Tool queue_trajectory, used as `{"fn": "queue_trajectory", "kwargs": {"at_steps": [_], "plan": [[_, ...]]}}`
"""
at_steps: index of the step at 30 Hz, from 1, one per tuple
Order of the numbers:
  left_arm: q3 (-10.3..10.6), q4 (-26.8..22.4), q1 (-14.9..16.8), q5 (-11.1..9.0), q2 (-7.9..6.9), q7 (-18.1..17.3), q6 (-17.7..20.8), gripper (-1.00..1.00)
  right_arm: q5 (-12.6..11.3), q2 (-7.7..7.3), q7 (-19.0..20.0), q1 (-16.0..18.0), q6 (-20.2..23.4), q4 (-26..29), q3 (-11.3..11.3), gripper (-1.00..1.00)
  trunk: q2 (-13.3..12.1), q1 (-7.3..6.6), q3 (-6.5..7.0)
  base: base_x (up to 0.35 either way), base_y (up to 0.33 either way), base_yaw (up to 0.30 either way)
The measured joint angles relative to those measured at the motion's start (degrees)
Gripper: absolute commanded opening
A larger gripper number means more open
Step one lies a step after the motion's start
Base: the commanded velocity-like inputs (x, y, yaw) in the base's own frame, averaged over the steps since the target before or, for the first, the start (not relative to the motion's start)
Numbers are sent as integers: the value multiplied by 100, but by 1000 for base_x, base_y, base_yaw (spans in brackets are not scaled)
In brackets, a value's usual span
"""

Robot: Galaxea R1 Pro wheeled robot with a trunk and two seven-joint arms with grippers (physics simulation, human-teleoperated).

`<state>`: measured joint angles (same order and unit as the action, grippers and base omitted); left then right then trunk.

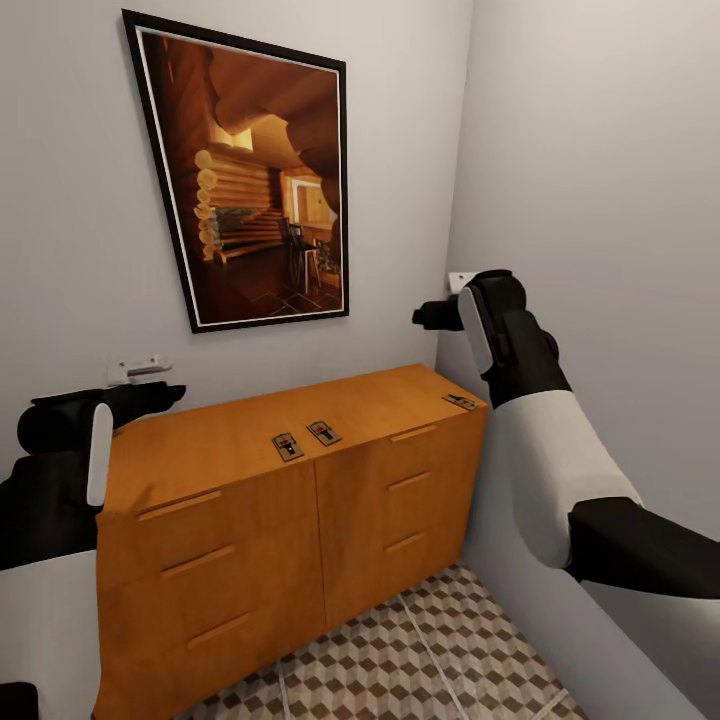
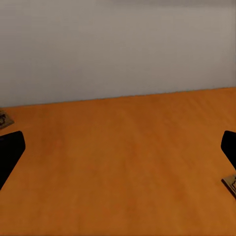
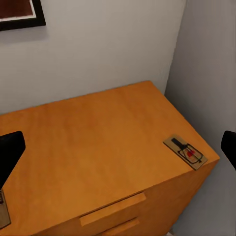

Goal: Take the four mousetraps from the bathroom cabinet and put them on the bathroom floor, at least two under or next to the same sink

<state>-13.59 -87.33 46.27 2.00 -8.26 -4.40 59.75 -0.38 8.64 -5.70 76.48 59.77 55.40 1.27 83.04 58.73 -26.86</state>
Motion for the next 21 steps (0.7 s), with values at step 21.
{"fn": "queue_trajectory", "kwargs": {"at_steps": [21], "plan": [[12,4,0,15,8,2,0,100,8,-19,7,-10,0,-7,32,100,0,0,0,0,0,0]]}}
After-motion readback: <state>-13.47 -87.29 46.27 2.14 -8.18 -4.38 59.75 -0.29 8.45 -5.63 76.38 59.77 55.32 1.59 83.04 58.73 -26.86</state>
